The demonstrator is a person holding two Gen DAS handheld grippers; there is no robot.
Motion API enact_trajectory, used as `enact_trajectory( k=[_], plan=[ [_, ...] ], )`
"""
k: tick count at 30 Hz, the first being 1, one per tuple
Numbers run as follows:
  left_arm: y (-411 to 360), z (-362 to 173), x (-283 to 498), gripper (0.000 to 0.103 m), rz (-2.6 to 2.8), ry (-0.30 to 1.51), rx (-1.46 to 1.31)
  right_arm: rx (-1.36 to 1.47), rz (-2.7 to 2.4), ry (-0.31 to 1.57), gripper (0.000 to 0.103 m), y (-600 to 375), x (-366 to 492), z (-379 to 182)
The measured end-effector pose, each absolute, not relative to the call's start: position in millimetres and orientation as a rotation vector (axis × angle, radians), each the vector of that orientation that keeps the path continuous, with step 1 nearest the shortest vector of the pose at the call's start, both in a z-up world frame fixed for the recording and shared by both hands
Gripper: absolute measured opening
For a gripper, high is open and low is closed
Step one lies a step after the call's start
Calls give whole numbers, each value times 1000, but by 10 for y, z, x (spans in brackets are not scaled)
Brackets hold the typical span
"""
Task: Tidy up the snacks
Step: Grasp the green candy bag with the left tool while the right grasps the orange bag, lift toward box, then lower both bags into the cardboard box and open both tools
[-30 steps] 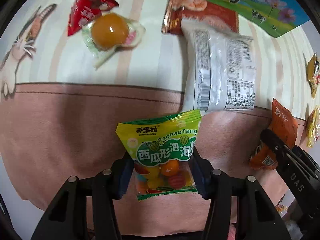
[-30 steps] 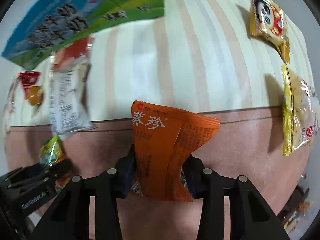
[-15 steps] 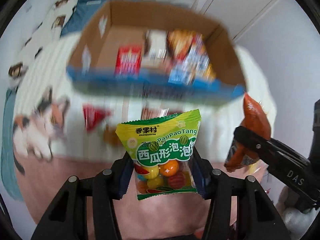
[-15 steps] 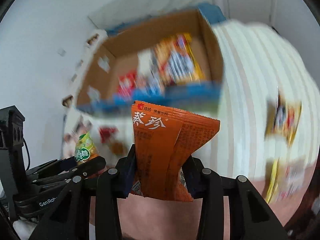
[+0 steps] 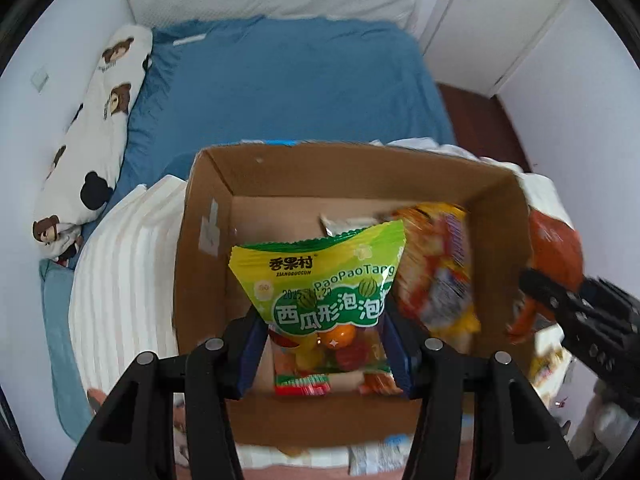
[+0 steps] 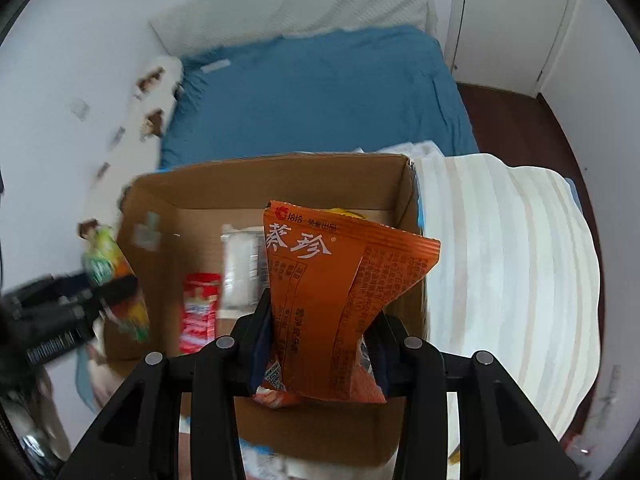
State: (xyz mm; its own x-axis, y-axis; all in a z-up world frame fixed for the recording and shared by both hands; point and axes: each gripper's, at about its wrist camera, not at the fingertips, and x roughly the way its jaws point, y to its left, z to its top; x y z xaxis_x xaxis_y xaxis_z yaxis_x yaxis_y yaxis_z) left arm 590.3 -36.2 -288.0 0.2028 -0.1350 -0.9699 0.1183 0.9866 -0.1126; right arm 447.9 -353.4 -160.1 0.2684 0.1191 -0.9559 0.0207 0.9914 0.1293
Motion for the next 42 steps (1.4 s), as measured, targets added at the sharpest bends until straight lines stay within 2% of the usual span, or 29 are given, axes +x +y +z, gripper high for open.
enact_trajectory(
  k=[7, 9, 10, 11, 12, 13, 15, 17, 24, 29, 42],
  plan=[
    [-256, -3446, 6488, 50, -133, 1491, -6, 134, 7, 1384, 44, -3661, 4895, -2068],
    [-223, -3547, 6587, 51, -116, 1513, 1, 143, -16, 1399, 45, -3687, 4949, -2128],
    [-197, -3606, 6632, 51, -105, 1534, 0, 124, -37, 1417, 51, -3694, 4990, -2180],
    [-183, -3642, 6675, 59, -101, 1550, -2, 111, -47, 1427, 63, -3693, 4999, -2191],
    [-174, -3665, 6717, 72, -100, 1554, -3, 114, -46, 1428, 67, -3698, 5025, -2210],
    [-165, -3654, 6751, 77, -105, 1539, -9, 138, -22, 1436, 78, -3684, 5039, -2226],
    [-164, -3600, 6782, 89, -108, 1513, -8, 120, -12, 1431, 82, -3629, 5037, -2215],
    [-184, -3549, 6793, 93, -114, 1504, -17, 96, -8, 1439, 92, -3561, 5045, -2238],
    [-250, -3438, 6721, 93, -132, 1475, -34, 95, -14, 1437, 96, -3505, 5011, -2255],
    [-245, -3232, 6500, 93, -118, 1391, -40, 87, -8, 1404, 98, -3466, 4849, -2155],
    [-57, -2528, 5285, 93, -50, 1130, -26, 47, -1, 1190, 99, -3170, 3817, -1575]
  ],
)
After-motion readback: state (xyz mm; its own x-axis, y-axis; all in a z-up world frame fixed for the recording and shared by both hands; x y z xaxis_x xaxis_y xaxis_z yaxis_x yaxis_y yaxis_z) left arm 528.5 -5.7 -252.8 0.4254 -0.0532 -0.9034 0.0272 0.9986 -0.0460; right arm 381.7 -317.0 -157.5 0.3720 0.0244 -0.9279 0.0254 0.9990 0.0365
